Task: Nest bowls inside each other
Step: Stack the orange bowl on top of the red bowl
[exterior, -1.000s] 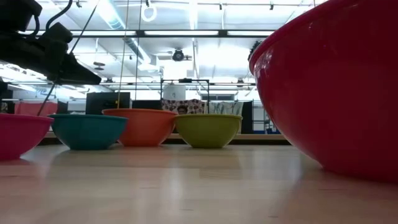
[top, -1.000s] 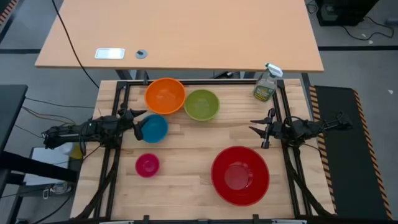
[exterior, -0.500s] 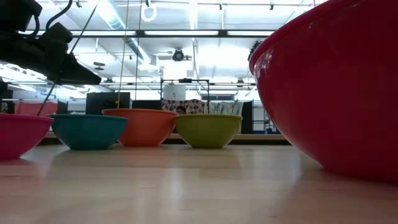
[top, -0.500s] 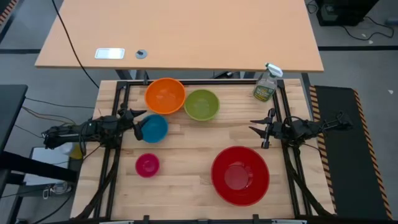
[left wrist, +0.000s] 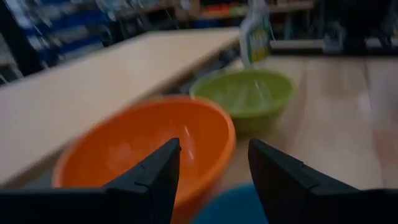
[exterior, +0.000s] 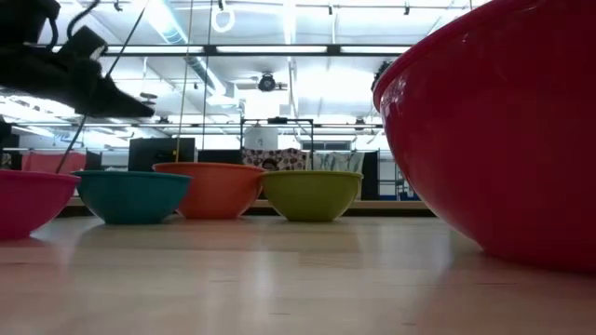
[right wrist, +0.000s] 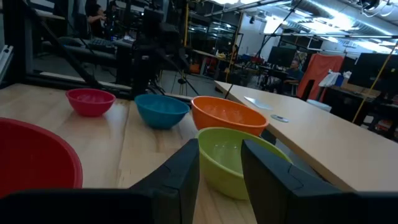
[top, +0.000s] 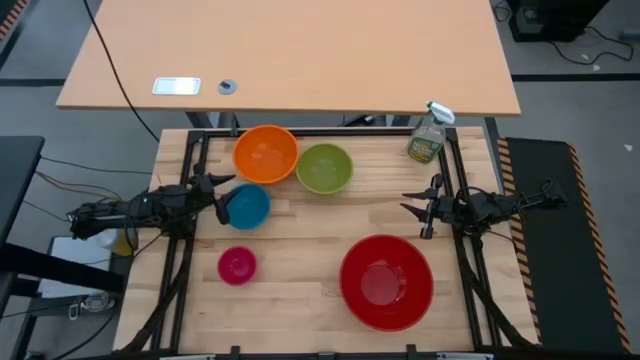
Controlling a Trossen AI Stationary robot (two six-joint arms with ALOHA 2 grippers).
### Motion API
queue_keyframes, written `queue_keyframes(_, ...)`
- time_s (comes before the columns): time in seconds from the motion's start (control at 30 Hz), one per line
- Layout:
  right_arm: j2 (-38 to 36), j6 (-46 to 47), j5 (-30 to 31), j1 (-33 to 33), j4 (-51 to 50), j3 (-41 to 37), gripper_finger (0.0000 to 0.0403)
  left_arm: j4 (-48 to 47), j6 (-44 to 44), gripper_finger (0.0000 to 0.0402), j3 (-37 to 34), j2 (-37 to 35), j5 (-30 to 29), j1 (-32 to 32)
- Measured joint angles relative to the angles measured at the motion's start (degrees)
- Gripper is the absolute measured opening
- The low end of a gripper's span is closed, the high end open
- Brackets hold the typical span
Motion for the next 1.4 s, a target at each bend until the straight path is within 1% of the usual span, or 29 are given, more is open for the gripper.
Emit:
queue_keyframes(0.07, -0.01, -0.01, -0.01, 0.01, 0.00, 0.00, 0.0128, 4.20, -1.18, 0.0192, 0.00, 0.34, -0.42, 0.23)
queue_keyframes(0.2, 0.00, 0.00, -0.01, 0.02, 0.00, 0.00, 0.0128, 11.49, -10.73, 0.0192, 0.00, 0.34, -0.33, 0.19)
queue_keyframes(0.3, -0.02, -0.02, -0.02, 0.02, -0.02, 0.00, 0.0128, 15.40, -15.27, 0.0192, 0.00, 0.34, -0.43, 0.19)
queue_keyframes(0.43, 0.06, -0.07, -0.02, -0.04, 2.07, 0.00, 0.0128, 21.01, -26.05, 0.0192, 0.00, 0.34, -0.41, 0.19)
queue_keyframes(0.5, 0.04, -0.07, 0.09, -0.29, 6.30, 0.00, 0.0128, 23.33, -30.41, 0.0192, 0.00, 0.34, -0.44, 0.19)
queue_keyframes(0.57, 0.07, 1.23, 1.04, -0.82, 13.13, 0.00, 0.0128, 26.96, -33.81, 0.0192, 0.00, 0.68, -0.57, 0.33)
queue_keyframes(0.63, 0.05, 7.50, 3.71, -1.58, 22.31, 0.00, 0.0128, 31.13, -36.43, 0.0192, 0.00, 1.04, -1.40, 0.46)
queue_keyframes(0.7, 0.04, 16.35, 9.35, -2.40, 30.89, 0.00, 0.0128, 34.51, -37.74, 0.0192, 0.00, 1.03, -1.53, 0.46)
queue_keyframes(0.77, 0.04, 21.42, 14.17, -3.54, 37.34, 0.00, 0.0128, 36.87, -37.90, 0.0192, 0.00, 1.02, -1.51, 0.46)
queue_keyframes(0.8, 0.02, 23.06, 15.30, -4.13, 39.57, 0.00, 0.0128, 38.31, -37.94, 0.0192, 0.00, 1.02, -1.53, 0.46)
queue_keyframes(0.87, 0.02, 25.47, 15.16, -5.27, 41.89, 0.00, 0.0128, 40.90, -38.17, 0.0192, 0.00, 1.02, -1.51, 0.46)
queue_keyframes(1.0, 0.50, 32.71, 12.83, -6.62, 41.45, 0.83, 0.0128, 42.19, -39.26, 0.0192, 0.00, 1.03, -1.52, 0.46)
queue_keyframes(1.07, 1.67, 35.51, 11.79, -7.07, 38.15, 2.01, 0.0128, 42.24, -40.31, 0.0192, 0.00, 1.02, -1.51, 0.46)
queue_keyframes(1.13, 3.72, 39.22, 10.33, -7.52, 32.12, 3.70, 0.0128, 42.15, -40.93, 0.0192, 0.00, 1.04, -1.51, 0.46)
queue_keyframes(1.2, 6.92, 44.43, 8.37, -8.09, 26.85, 5.78, 0.0128, 42.15, -40.89, 0.0192, 0.00, 1.02, -1.53, 0.46)
queue_keyframes(1.27, 11.23, 47.73, 5.57, -8.76, 24.27, 7.86, 0.0128, 42.13, -40.87, 0.0192, 0.00, 1.02, -1.56, 0.46)
queue_keyframes(1.4, 22.08, 47.30, 1.00, -10.49, 24.03, 12.35, 0.0128, 42.10, -37.99, 0.0192, 0.00, 2.19, -4.45, 0.46)
